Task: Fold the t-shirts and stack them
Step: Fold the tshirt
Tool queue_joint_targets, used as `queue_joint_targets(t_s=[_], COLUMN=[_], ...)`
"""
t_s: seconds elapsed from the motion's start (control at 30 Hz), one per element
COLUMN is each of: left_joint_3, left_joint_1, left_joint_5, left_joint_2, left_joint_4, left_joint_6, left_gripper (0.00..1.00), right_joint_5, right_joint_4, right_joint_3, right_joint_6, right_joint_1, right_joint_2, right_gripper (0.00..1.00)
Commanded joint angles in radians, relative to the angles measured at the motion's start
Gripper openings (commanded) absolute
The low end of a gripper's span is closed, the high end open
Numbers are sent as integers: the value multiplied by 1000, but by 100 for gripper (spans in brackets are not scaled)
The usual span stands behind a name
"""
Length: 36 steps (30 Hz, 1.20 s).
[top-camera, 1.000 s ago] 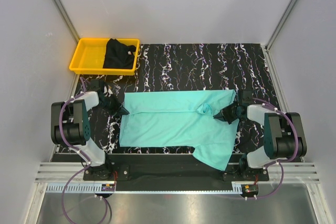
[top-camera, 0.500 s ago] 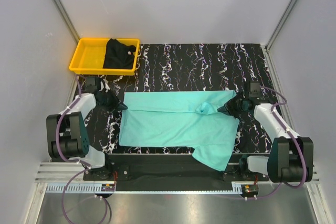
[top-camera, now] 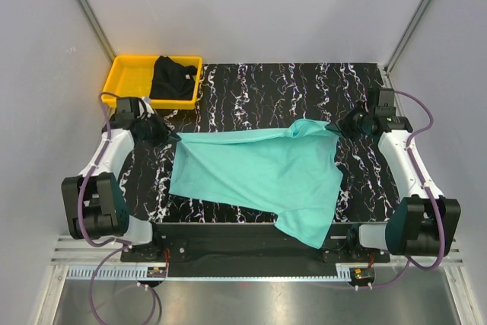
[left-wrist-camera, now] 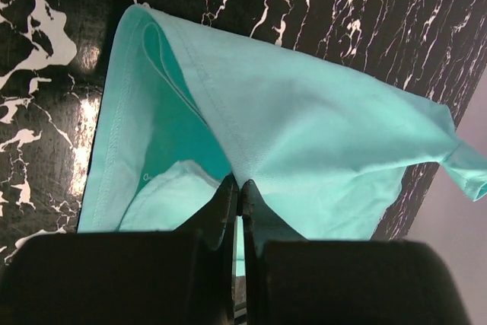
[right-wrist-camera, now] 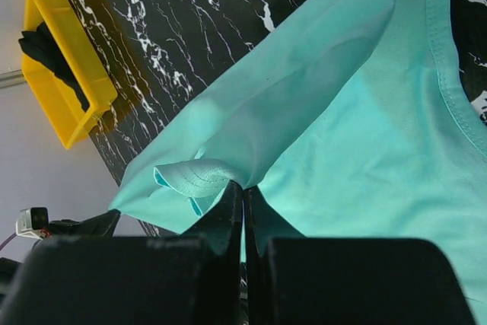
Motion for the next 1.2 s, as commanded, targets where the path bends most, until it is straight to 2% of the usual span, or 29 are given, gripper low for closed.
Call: queue_joint_targets(t_s=[0.0, 0.17, 0.23, 0.33, 0.37, 0.5, 0.6, 0.7, 0.83, 1.17], left_joint_3=[-51, -137, -148, -145, -139, -139, -142, -143, -142, -146], left_joint_1=[3, 5, 3, 3, 5, 3, 3, 3, 3, 3], left_joint_5=[-2, -37, -48, -49, -43, -43, -54, -49, -31, -57], left_joint_2=[-36, -60, -67, -67, -65, -67, -61, -50, -68, -21], left_joint_4=[2, -11, -17, -39, -42, -45, -47, -42, -8, 2], left_joint_6=[-14, -11, 2, 27, 30, 25, 19, 4, -53, -105], left_gripper=[2, 4, 8, 21, 29, 45, 50, 50, 37, 33], right_joint_5=[6, -38, -46, -41, -41, -60, -57, -66, -72, -77], right_joint_4=[-47, -52, -60, -78, -84, -86, -86, -86, -89, -87], right_joint_3=[26, -40, -66, -109, -124, -149, -148, -137, -131, -112], right_joint_6=[-29, -4, 0, -7, -9, -4, -9, -12, -17, -30], right_joint_1=[-5, -5, -5, -5, -5, -5, -5, -5, -5, -5], right_joint_2=[-17, -72, -111, -158, -165, -184, -188, -179, -173, -149], right_gripper=[0, 0, 0, 0, 0, 0, 0, 0, 0, 0])
